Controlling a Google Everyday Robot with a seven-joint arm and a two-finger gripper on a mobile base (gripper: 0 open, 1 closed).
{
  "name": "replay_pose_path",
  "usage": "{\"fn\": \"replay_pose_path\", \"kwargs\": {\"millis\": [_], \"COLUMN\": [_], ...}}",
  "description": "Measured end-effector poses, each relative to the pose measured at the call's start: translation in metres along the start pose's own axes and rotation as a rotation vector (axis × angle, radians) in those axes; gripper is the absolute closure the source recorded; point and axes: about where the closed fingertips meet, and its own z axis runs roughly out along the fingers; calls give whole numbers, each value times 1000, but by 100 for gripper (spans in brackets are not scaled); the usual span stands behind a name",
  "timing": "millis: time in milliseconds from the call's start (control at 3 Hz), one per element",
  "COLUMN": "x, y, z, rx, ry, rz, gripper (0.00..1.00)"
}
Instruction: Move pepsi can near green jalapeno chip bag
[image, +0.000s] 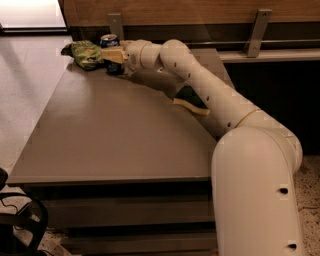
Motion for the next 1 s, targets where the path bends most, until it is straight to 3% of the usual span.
{"fn": "replay_pose_path", "kwargs": {"millis": [333,667,1000], "x": [2,2,2], "y": [1,1,1], "z": [1,1,2], "rx": [1,1,1], "ry": [5,5,5], "rz": [-2,-2,-2], "gripper": [92,71,38]}}
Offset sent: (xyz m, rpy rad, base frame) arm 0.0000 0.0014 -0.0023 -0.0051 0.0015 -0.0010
